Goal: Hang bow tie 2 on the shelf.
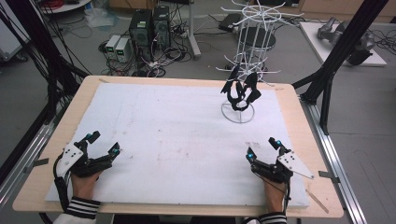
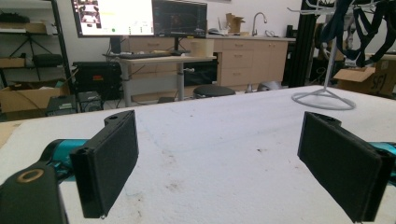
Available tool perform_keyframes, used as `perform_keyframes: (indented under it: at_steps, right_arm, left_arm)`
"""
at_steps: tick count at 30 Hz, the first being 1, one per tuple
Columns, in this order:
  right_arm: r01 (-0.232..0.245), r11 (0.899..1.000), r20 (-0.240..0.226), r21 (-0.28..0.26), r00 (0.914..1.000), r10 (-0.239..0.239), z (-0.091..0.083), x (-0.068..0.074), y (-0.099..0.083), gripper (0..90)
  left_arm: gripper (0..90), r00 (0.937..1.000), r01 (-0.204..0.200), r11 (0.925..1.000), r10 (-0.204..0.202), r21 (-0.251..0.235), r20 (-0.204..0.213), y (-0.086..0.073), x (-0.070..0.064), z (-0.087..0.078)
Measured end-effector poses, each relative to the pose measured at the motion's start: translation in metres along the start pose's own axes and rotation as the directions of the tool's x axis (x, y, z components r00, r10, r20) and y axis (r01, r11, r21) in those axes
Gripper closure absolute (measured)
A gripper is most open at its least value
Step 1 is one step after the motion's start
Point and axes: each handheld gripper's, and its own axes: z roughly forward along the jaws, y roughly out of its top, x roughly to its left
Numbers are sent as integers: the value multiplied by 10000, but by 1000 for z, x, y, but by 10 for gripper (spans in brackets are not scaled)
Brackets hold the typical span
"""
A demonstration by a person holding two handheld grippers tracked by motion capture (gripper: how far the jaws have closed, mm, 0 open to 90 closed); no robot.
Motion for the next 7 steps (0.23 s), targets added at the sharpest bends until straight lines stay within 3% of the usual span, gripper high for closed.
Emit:
perform_keyframes:
  at_steps: [7]
  right_arm:
    - [416, 9991, -35, -37, 9991, -416, 0, 3, 0, 93]
  left_arm:
    - [128, 10000, -13, 10000, 13, 38, -22, 0, 0, 0]
